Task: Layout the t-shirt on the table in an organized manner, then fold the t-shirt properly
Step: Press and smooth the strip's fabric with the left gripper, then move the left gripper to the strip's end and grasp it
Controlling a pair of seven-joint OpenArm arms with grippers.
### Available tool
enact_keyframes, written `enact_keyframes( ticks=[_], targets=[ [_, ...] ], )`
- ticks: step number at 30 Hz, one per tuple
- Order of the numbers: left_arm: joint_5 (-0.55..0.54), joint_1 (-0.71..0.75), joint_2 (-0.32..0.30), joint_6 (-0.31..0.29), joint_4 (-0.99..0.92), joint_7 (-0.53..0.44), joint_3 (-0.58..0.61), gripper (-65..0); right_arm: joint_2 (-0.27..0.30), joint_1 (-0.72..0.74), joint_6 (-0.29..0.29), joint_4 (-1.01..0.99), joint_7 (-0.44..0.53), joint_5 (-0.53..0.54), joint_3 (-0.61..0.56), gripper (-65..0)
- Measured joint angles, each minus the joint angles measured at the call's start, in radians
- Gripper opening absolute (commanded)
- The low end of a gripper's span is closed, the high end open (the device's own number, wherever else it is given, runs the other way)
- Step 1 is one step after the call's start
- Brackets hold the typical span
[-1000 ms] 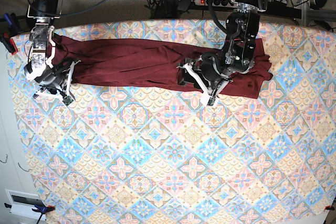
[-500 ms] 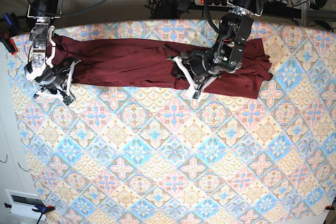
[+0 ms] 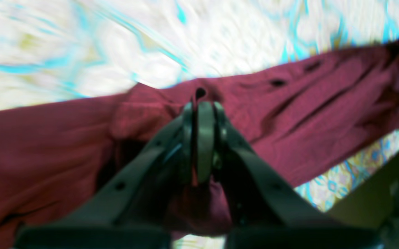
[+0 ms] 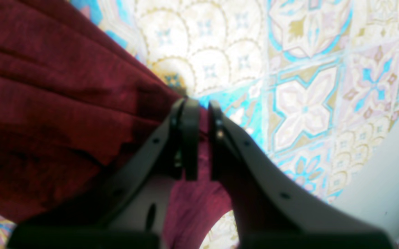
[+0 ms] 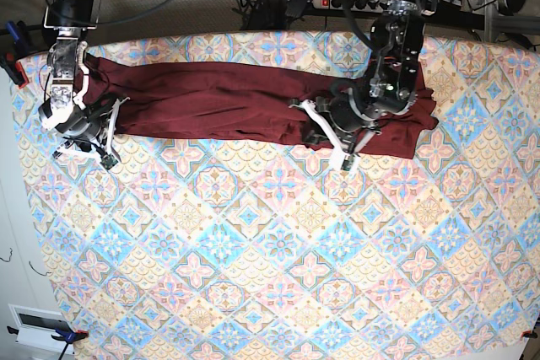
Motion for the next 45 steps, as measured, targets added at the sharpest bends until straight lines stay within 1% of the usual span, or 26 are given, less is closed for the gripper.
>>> enact_keyframes(
  ticks=[3,6,10,11,13,17,23,27,31,35,36,39,41,42,44,45],
  targets=[
    [-0.028,0.035,-0.021,0.000,0.022,0.001,-0.032,-65.0,0.000,0.000,0.000,0.000,0.000,0.000,0.000,-60.8],
    [-0.085,0.077,-0.020,-0.005,0.029,0.005,-0.119,-65.0,0.000,0.000,0.000,0.000,0.000,0.002,0.000,-60.8],
    [-0.138,0.093,-0.024,-0.005,0.029,0.008,-0.251,-65.0,0.000,0.000,0.000,0.000,0.000,0.002,-0.001,-60.8],
    [-0.144,0.096,-0.039,-0.002,0.029,0.006,-0.265,-65.0,0.000,0.000,0.000,0.000,0.000,0.002,-0.001,-60.8],
    [-0.175,0.103,-0.072,-0.005,0.029,0.012,-0.266,-65.0,0.000,0.000,0.000,0.000,0.000,0.003,-0.004,-60.8],
    [-0.230,0.104,-0.087,-0.008,0.029,0.012,-0.265,-65.0,0.001,-0.001,0.000,-0.001,-0.003,-0.001,-0.019,-60.8],
    [-0.231,0.101,-0.086,-0.007,0.029,0.012,-0.264,-65.0,-0.004,-0.011,0.000,0.016,-0.002,0.003,-0.105,-60.8],
    [-0.231,0.102,-0.089,-0.006,0.029,0.012,-0.227,-65.0,0.000,-0.004,0.000,0.072,-0.006,-0.001,-0.140,-60.8],
    [-0.233,0.104,-0.090,-0.007,0.029,0.011,-0.219,-65.0,-0.051,-0.001,0.000,0.074,0.000,0.002,-0.145,-60.8],
    [-0.233,0.116,-0.092,-0.007,0.029,0.021,-0.222,-65.0,-0.055,-0.005,0.000,0.073,-0.003,0.003,-0.158,-60.8],
    [-0.232,0.118,-0.092,-0.007,0.029,0.043,-0.222,-65.0,-0.060,0.000,0.000,0.070,-0.004,-0.003,-0.161,-60.8],
    [-0.234,0.120,-0.092,-0.007,0.029,0.049,-0.225,-65.0,-0.090,0.000,-0.007,0.060,-0.008,-0.018,-0.198,-60.8],
    [-0.235,0.117,-0.092,-0.008,0.029,0.049,-0.231,-65.0,-0.100,-0.005,0.001,0.060,-0.017,0.012,-0.230,-60.8],
    [-0.236,0.118,-0.091,-0.008,0.029,0.050,-0.245,-65.0,-0.103,-0.008,0.000,0.060,-0.033,0.010,-0.238,-60.8],
    [-0.237,0.121,-0.090,-0.007,0.029,0.050,-0.277,-65.0,-0.097,-0.012,-0.001,0.061,-0.064,0.007,-0.240,-60.8],
    [-0.234,0.121,-0.092,-0.004,0.029,0.049,-0.285,-65.0,-0.089,-0.021,-0.001,0.061,-0.063,0.006,-0.237,-60.8]
  ],
)
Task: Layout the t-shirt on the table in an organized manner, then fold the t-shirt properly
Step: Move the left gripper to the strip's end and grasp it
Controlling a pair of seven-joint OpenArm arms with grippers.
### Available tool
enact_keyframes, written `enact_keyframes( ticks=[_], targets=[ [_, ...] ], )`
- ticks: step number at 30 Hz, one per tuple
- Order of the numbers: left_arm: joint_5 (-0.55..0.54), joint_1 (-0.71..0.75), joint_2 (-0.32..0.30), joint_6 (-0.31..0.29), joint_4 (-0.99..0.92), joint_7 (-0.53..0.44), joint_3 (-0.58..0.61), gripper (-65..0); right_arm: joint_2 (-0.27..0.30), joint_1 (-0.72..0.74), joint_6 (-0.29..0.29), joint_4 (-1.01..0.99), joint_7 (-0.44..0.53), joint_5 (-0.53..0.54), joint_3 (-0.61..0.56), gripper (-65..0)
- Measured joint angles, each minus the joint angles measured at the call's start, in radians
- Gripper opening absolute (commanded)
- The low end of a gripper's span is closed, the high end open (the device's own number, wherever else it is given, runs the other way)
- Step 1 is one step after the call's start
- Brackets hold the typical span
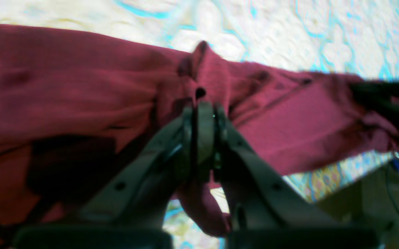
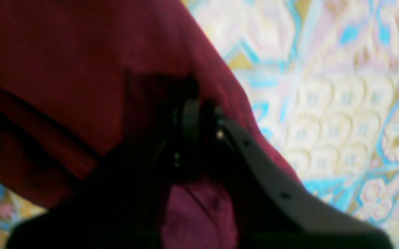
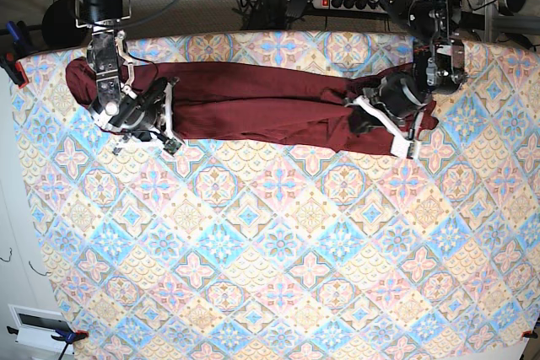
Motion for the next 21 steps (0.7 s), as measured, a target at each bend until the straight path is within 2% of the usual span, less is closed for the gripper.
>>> enact_keyframes(
  ticks=[6,10,15,21],
  targets=[
    [-0.003,0.000,0.003,-0.003,0.000,0.001,0.000,-65.0,0.003,-0.015,-0.011,-0.025,0.015,0.001,0.005,-60.8],
    [-0.003,0.000,0.003,-0.001,0.005,0.057,-0.002,-64.9,0.008,-0.006,-0.006,-0.059,0.030,0.020,0.010,-60.8],
    [-0.010,0.002,-0.005,-0.003,0.085,0.106,-0.072,-64.8,0.014,0.002,0.001,-0.079,0.037,0.035,0.010,-60.8],
    [-0.014,0.003,-0.003,-0.004,0.086,0.142,-0.141,-64.8,0.017,0.003,0.001,-0.083,0.039,0.035,0.010,-60.8]
  ],
)
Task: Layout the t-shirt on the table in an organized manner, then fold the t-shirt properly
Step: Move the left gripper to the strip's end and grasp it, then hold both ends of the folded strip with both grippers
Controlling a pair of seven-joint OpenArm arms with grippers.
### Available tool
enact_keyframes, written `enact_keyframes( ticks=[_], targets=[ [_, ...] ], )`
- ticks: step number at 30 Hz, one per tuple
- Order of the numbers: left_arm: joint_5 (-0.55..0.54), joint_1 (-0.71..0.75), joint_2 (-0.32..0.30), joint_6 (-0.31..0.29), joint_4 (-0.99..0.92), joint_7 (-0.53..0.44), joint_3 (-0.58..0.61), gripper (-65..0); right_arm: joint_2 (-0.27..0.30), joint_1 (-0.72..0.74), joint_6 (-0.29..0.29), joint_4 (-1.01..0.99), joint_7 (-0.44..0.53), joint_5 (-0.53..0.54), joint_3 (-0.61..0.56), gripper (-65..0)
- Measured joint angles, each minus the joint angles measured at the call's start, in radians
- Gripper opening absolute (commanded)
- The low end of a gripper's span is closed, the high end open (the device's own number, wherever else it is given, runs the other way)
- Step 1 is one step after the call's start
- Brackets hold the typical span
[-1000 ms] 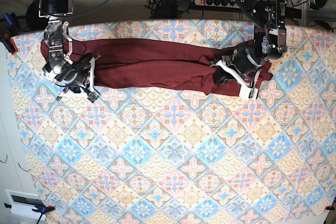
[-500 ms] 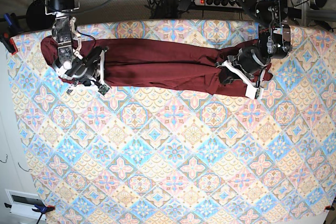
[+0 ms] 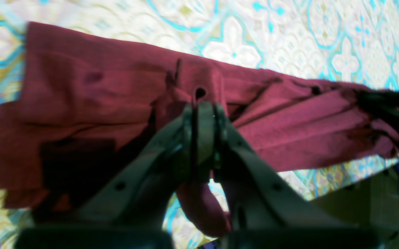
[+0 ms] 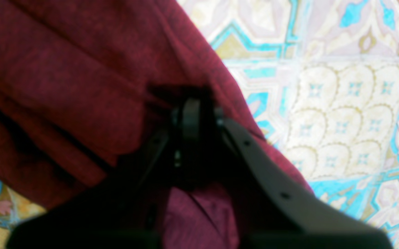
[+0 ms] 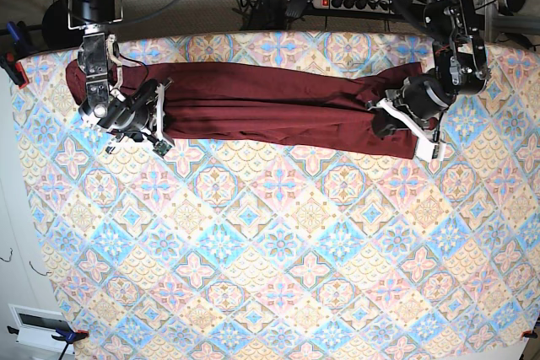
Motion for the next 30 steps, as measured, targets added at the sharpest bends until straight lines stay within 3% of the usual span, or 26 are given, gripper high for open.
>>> enact_keyframes(
  ticks=[15,18,24,26,30],
  targets=[
    [0.018,-0.002,-0.050,0.000,-0.001,0.000,-0.019,-63.4,0.003,0.009,0.003,-0.033,0.014,0.023,0.004,-60.8],
    [0.018,-0.002,-0.047,0.000,-0.007,0.000,-0.019,-54.7,0.003,0.009,0.003,-0.033,0.017,0.023,0.004,-60.8],
    [0.021,-0.006,-0.050,0.002,-0.050,0.014,-0.019,-30.4,0.003,0.009,0.003,-0.033,0.017,0.023,0.004,-60.8],
    [0.019,-0.005,-0.050,0.001,-0.059,0.016,-0.024,-26.9,0.003,0.009,0.003,-0.033,0.018,0.023,0.004,-60.8],
    [0.024,-0.003,-0.078,0.004,-0.060,0.010,-0.067,-27.9,0.003,0.009,0.003,-0.033,0.017,0.023,0.004,-60.8]
  ],
)
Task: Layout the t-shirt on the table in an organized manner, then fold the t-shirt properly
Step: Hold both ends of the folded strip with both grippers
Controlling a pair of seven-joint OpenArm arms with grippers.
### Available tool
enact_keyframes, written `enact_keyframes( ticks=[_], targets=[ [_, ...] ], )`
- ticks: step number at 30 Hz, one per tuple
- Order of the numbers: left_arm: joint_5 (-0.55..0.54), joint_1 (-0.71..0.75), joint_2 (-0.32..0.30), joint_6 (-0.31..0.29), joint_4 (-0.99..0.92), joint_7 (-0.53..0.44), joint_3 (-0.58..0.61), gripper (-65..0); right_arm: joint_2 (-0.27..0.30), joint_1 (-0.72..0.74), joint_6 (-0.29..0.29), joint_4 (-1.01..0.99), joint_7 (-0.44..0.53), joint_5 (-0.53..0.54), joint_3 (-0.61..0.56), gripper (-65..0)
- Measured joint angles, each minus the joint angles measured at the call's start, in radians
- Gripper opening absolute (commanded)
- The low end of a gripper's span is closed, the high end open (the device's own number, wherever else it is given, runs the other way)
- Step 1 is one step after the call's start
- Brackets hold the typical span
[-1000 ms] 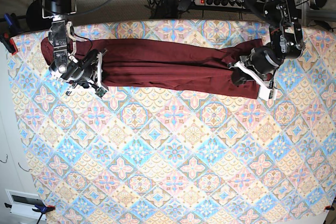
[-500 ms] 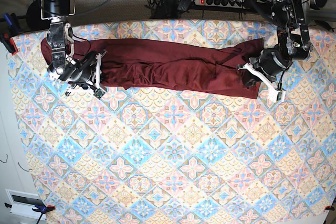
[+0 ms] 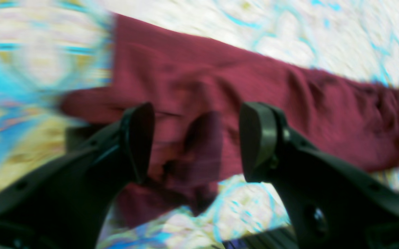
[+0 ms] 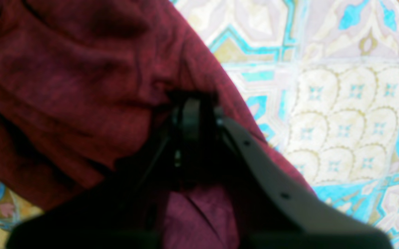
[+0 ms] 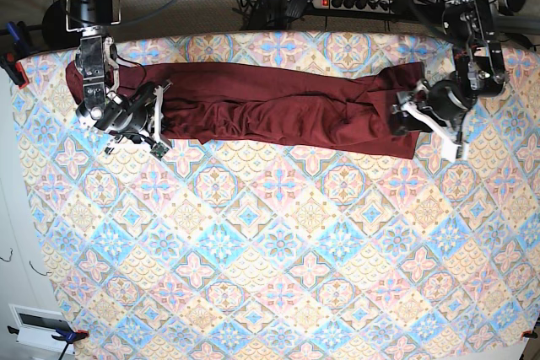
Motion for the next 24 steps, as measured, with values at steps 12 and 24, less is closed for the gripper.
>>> enact_keyframes(
  ticks=[12,24],
  targets=[
    [-0.014,0.034,0.010,-0.008,0.018,0.045,0.051,-28.6,0.000,0.001,0.000,0.000,-0.001,0.000,0.000,-60.8],
    [-0.005,0.025,0.002,-0.005,-0.089,0.038,0.111,-53.7,0.000,0.001,0.000,0.000,-0.002,0.000,0.000,-60.8]
  ],
)
